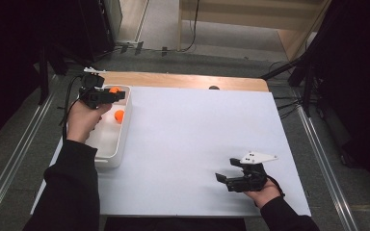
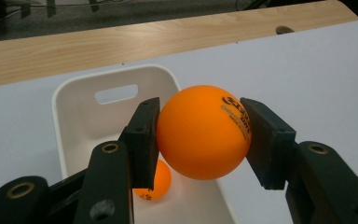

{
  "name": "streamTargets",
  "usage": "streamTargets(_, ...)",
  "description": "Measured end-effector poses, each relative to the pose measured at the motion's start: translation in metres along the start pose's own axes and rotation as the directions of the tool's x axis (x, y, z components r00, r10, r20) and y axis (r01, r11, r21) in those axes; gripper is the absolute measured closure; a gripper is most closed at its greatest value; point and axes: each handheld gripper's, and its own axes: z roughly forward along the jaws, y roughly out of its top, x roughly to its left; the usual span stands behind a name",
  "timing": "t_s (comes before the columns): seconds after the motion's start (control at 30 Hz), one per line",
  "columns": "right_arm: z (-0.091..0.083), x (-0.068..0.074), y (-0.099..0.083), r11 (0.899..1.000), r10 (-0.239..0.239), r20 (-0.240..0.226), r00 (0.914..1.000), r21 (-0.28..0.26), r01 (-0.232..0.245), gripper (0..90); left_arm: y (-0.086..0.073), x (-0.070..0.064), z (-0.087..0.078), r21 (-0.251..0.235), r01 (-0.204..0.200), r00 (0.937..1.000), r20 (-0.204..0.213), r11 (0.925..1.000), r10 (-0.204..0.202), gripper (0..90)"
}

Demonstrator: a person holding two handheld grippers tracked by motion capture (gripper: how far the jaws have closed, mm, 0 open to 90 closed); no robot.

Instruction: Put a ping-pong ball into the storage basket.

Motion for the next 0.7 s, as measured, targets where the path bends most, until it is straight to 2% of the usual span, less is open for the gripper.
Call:
streamTargets(0.17,0.000,0.001,0.000,1.000,0.005,-0.002,1.0000,0.004,-0.005,14.2,0.001,0.002,0.005,-0.021,0.014,0.9997,-0.020,0.9997,-0.014,50.7)
streamTargets(0.43,-0.001,0.001,-0.001,1.000,0.006,0.000,1.0000,0.001,-0.006,14.1,-0.001,0.008,0.015,-0.028,0.020,0.9966,-0.080,0.9994,-0.022,50.7)
streamTargets(0.7,-0.003,0.001,-0.003,1.000,0.008,0.006,0.9999,-0.001,-0.008,14.2,-0.002,0.014,0.020,-0.035,0.042,0.9934,-0.105,0.9985,-0.045,50.6)
